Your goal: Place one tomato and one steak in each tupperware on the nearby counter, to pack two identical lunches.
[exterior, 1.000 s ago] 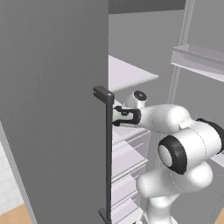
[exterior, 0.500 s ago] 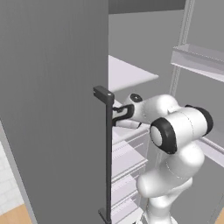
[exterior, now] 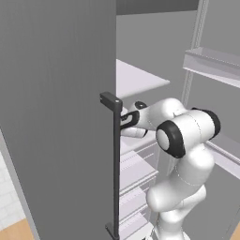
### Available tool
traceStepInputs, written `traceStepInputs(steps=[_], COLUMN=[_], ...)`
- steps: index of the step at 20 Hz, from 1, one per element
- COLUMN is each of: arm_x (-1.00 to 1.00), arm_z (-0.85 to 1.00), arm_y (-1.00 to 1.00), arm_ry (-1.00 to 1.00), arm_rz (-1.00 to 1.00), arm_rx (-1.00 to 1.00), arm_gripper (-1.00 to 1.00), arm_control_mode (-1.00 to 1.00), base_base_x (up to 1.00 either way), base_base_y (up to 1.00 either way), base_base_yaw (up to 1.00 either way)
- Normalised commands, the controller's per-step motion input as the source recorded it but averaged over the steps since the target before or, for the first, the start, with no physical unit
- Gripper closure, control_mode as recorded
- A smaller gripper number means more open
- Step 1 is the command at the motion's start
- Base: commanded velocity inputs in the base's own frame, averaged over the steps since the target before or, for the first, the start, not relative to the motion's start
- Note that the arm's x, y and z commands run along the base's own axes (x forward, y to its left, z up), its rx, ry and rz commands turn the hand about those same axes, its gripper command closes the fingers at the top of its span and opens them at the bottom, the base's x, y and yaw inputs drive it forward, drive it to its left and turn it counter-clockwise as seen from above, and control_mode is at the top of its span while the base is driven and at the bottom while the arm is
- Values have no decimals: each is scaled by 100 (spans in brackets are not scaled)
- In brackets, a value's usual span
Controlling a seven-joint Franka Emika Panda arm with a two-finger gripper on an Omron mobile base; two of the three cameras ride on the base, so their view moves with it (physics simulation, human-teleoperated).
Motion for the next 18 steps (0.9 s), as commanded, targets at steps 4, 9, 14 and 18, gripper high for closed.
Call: traceStepInputs(steps=[4,9,14,18], arm_x=[0,-6,-92,-100], arm_z=[-9,0,12,100], arm_y=[3,0,-29,-20], arm_ry=[2,0,-10,-38], arm_rz=[1,0,-5,-14], arm_rx=[0,0,1,0], arm_gripper=[100,100,100,100], arm_control_mode=[-100,-100,-100,-100], base_base_x=[0,0,0,0], base_base_y=[0,0,0,0], base_base_yaw=[0,0,0,0])
